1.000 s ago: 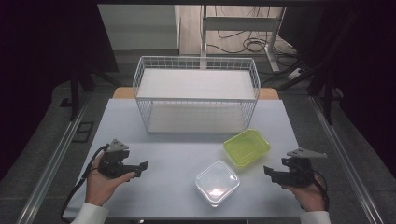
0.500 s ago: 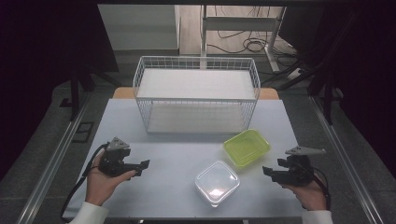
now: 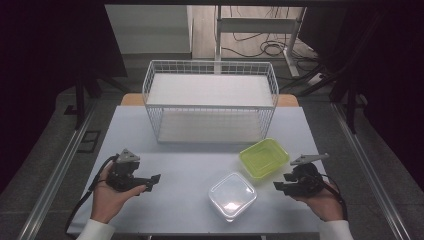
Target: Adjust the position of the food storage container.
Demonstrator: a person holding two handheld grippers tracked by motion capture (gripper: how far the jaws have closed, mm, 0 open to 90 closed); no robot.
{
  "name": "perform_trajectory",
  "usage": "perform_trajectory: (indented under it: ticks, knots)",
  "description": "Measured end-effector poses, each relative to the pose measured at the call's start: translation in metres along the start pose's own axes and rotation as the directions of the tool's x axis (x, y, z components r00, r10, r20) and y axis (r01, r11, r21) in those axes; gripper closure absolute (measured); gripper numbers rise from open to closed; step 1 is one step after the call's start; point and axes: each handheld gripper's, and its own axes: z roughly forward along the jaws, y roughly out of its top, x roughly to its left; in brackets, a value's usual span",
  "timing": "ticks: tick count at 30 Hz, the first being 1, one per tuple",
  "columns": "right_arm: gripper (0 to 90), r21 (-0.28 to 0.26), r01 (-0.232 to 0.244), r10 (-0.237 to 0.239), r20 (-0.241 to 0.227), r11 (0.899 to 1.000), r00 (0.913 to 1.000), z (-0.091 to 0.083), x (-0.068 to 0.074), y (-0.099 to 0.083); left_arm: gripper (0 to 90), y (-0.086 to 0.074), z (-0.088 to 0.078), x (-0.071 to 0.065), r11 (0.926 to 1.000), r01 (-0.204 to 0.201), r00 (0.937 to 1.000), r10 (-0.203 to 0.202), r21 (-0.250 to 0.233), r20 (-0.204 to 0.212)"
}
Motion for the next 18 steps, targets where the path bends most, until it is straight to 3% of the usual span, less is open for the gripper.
perform_trajectory:
  ticks: [4, 5, 12, 18]
  knots:
    - [58.2, 0.047, 0.040, -0.039, -0.020, 0.998, 0.9990, 0.007, 0.005, 0.003, 12.6, 0.000, 0.002, -0.001, 0.9999, -0.003, 1.0000, 0.003, 0.009, 0.005]
    - [62.3, 0.075, 0.069, -0.067, -0.027, 0.995, 0.9974, 0.011, 0.009, 0.006, 12.5, 0.000, 0.002, -0.002, 1.0000, -0.001, 1.0000, 0.001, 0.009, 0.009]
    - [75.4, 0.160, 0.134, -0.130, -0.039, 0.978, 0.9908, 0.028, 0.021, 0.015, 12.5, 0.003, 0.003, -0.004, 1.0000, -0.005, 0.9998, 0.005, 0.003, 0.020]
    - [88.1, 0.190, 0.131, -0.125, -0.047, 0.973, 0.9911, 0.046, 0.023, 0.023, 12.4, 0.003, 0.003, -0.004, 0.9999, -0.012, 0.9998, 0.012, 0.008, 0.016]
